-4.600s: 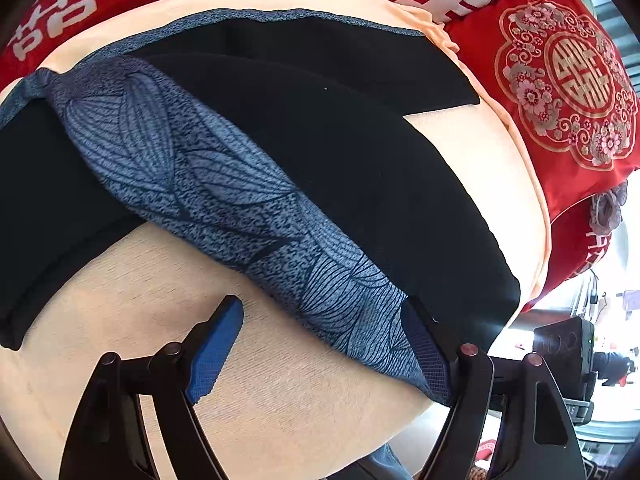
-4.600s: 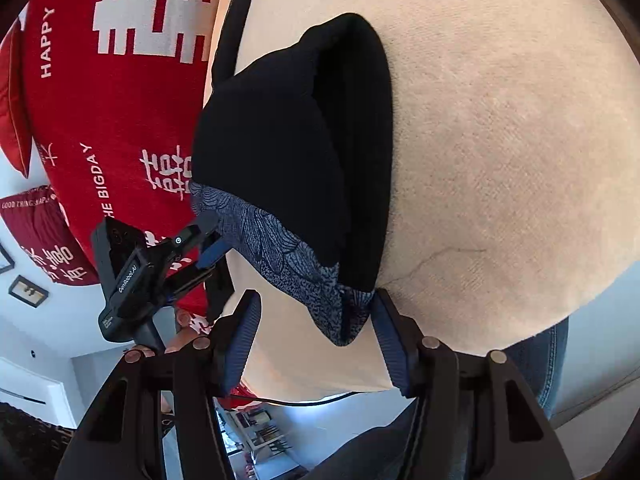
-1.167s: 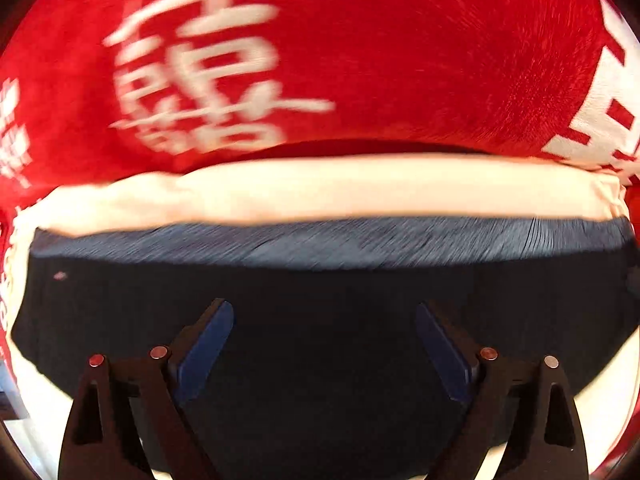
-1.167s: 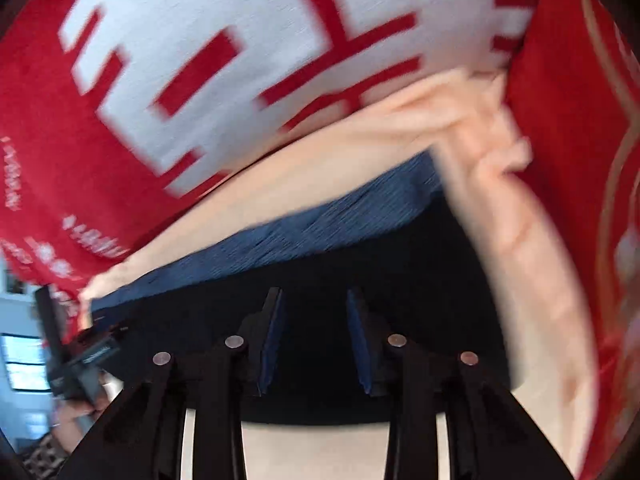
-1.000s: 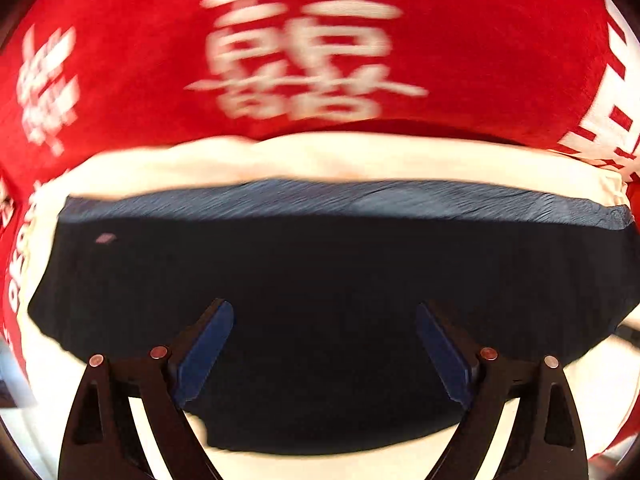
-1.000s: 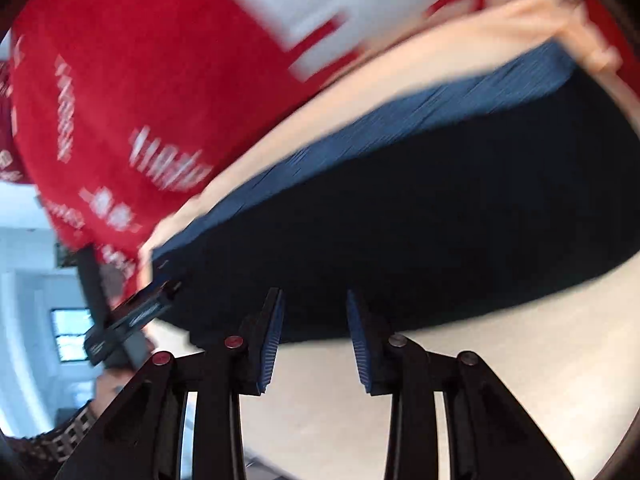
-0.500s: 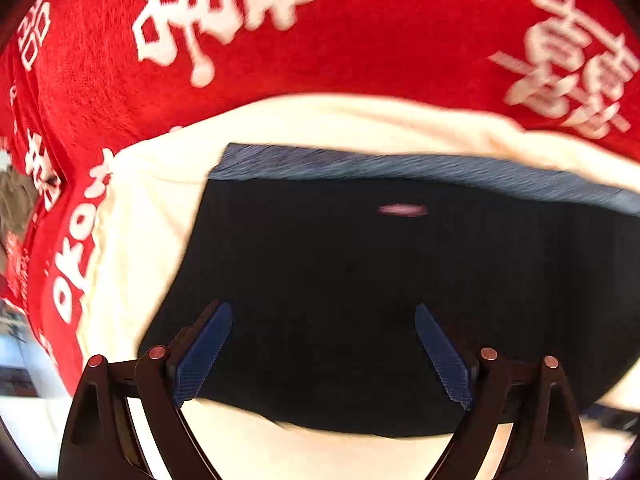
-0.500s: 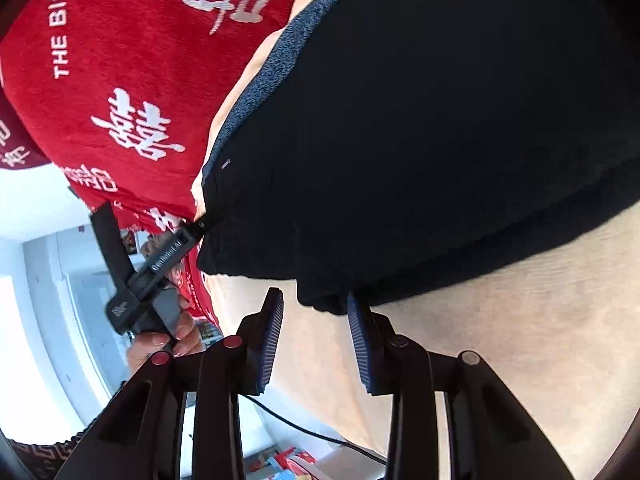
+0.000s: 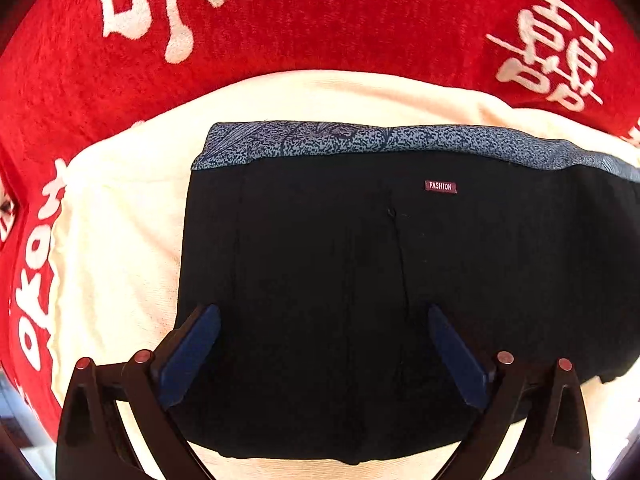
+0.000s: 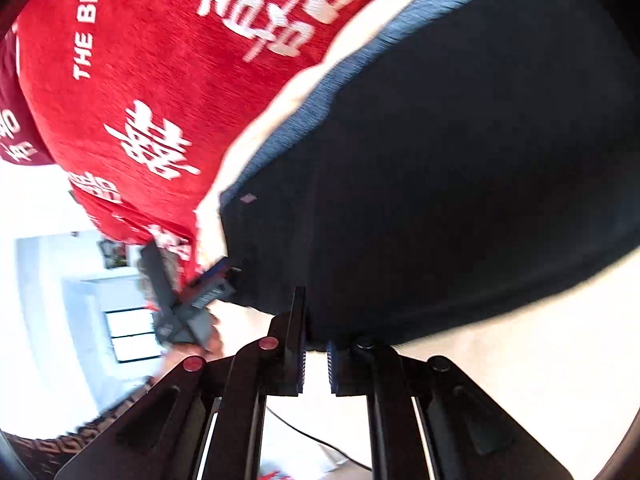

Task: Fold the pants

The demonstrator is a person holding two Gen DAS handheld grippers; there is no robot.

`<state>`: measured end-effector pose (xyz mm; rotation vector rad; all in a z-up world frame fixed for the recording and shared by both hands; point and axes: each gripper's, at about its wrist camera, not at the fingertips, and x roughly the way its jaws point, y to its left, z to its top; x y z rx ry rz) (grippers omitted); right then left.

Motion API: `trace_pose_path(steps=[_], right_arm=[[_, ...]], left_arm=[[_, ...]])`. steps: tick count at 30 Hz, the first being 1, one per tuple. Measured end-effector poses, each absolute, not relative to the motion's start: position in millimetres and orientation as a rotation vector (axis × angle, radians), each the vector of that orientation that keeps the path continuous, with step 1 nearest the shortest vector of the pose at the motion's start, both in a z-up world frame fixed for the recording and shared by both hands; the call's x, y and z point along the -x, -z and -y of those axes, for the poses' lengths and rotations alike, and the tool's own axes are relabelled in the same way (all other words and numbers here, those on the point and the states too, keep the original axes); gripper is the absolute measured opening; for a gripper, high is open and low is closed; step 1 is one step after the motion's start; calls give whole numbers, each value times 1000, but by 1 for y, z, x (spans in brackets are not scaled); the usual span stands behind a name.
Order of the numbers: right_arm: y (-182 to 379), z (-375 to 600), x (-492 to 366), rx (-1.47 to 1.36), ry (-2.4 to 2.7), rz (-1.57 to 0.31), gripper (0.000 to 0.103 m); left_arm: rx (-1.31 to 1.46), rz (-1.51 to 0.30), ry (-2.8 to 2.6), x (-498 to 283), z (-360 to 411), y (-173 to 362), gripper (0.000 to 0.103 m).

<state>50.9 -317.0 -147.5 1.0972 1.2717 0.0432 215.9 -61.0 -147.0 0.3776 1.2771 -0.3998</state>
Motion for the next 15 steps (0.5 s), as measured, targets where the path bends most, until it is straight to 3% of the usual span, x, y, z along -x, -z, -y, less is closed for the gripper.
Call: trace_pose_path(steps=[4,8,11,15], right_arm=[[181,310,-38,-1109,18,-1342,8],[174,309,-37,-1108,27,-1375,10],[151,323,-29,-1003,58,-1456,18],[101,366,-40,-737,127,-1357,18]], left_arm=[[-395,-1258,406,-214,58,150,103],[-441,-1296,358,-196,71,135,103],[-408,-1285,413,-175,91,111,103],[-307,-1271,510,-147,140,94,103]])
